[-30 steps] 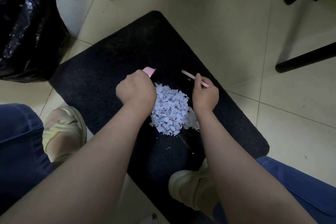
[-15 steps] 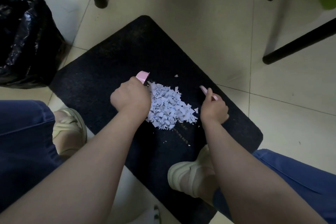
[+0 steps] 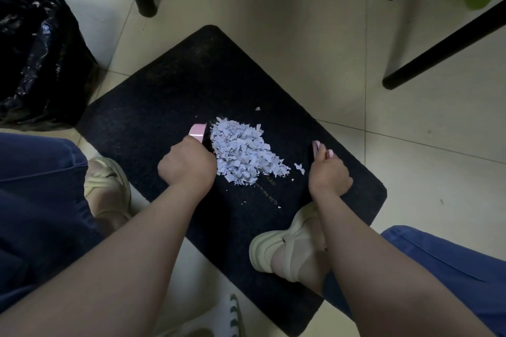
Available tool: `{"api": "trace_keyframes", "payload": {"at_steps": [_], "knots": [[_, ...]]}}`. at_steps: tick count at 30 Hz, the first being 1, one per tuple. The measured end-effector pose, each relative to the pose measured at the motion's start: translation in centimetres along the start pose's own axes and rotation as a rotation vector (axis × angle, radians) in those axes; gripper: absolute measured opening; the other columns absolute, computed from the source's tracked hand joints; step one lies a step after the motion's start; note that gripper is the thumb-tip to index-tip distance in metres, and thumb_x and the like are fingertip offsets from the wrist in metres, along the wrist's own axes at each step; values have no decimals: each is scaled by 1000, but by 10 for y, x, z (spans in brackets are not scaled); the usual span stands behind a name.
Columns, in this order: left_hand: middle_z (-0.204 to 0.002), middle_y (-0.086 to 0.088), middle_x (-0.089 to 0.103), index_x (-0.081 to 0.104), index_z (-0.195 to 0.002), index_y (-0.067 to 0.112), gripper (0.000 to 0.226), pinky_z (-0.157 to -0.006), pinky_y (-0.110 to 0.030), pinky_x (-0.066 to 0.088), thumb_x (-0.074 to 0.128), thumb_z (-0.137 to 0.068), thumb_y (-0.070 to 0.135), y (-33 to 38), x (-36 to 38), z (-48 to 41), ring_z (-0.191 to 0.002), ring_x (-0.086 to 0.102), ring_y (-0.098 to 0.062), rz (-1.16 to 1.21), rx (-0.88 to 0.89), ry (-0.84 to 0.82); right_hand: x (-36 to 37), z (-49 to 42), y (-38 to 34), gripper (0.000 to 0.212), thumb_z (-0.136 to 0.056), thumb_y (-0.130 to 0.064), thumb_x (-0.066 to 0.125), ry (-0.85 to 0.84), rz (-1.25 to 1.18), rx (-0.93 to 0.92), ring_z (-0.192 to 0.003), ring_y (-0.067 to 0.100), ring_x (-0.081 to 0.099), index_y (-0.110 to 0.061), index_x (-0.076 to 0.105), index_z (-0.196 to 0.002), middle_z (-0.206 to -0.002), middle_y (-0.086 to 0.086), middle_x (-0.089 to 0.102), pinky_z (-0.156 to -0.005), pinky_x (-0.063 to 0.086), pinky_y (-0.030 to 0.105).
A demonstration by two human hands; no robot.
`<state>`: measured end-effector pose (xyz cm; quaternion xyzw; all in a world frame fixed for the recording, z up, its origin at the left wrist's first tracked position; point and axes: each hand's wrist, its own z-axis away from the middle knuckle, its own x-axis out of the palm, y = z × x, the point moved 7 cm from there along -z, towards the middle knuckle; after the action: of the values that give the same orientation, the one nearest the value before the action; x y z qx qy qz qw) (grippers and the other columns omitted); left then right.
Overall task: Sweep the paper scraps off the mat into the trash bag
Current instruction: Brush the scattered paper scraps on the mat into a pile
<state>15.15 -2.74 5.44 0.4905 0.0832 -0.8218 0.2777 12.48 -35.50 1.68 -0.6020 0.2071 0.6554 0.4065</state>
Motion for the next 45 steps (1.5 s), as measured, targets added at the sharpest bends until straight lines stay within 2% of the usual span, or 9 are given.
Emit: {"api": "trace_keyframes", "payload": {"at_steps": [6,11,15,19,24,28,32,36,45], "knots": [[-102,-10,66,62,-109,11,25,-67,-30,40,52,-89,21,6,5,-2,-92,63,-29,-15,14,-26,43,20,-22,61,-99,-57,28,-295,20,-208,-96,32,64,-13,68,-111,-111,10,69,-78,44,34],[-100,-11,65,61,-109,9,25,-66,-30,40,52,-91,25,13,4,-2,-91,63,-29,-26,24,-43,20,28,-39,58,-101,-47,33,-72,-121,-203,-78,32,65,-7,64,-72,-80,14,69,-77,50,38],[-97,-10,65,61,-106,9,28,-66,-30,41,47,-95,30,15,5,-1,-84,61,-28,-20,36,-46,9,19,-17,58,-102,-47,29,66,30,-125,-84,31,64,-10,71,-89,-86,11,72,-83,44,39],[-100,-12,65,61,-107,8,32,-69,-31,41,44,-96,33,13,5,-1,-90,63,-30,-14,35,-45,29,18,-11,56,-102,-49,28,-225,54,-149,-102,33,61,-7,65,-110,-108,14,67,-86,45,37],[-103,-12,65,60,-110,8,31,-70,-31,42,48,-94,33,12,5,-4,-94,63,-30,3,17,-58,32,29,-18,66,-99,-54,33,-194,-110,-123,-77,32,66,-3,67,-76,-80,15,69,-71,52,39],[-104,-12,65,60,-110,8,31,-69,-31,41,49,-94,32,12,6,-3,-94,63,-30,0,18,-63,17,30,-16,60,-102,-48,28,-59,17,-110,-87,33,64,-7,69,-88,-89,13,70,-85,49,42],[-107,-13,65,60,-112,7,30,-69,-31,40,50,-94,29,11,6,-3,-97,62,-31,2,24,-56,33,41,-24,54,-101,-50,31,-272,-51,-155,-87,32,64,-10,63,-83,-88,13,67,-69,42,31],[-107,-13,65,60,-112,7,30,-69,-31,39,50,-94,27,11,5,-2,-97,62,-31,-1,23,-54,17,51,-21,56,-102,-45,31,-170,-93,-55,-76,27,59,-7,59,-73,-74,7,60,-69,44,32],[-100,-9,66,63,-109,13,23,-65,-30,39,52,-90,18,-12,4,-6,-91,63,-28,3,8,-39,36,83,-11,44,-101,-39,33,-283,-51,-20,-99,34,63,-5,62,-106,-104,16,68,-80,45,35]]}}
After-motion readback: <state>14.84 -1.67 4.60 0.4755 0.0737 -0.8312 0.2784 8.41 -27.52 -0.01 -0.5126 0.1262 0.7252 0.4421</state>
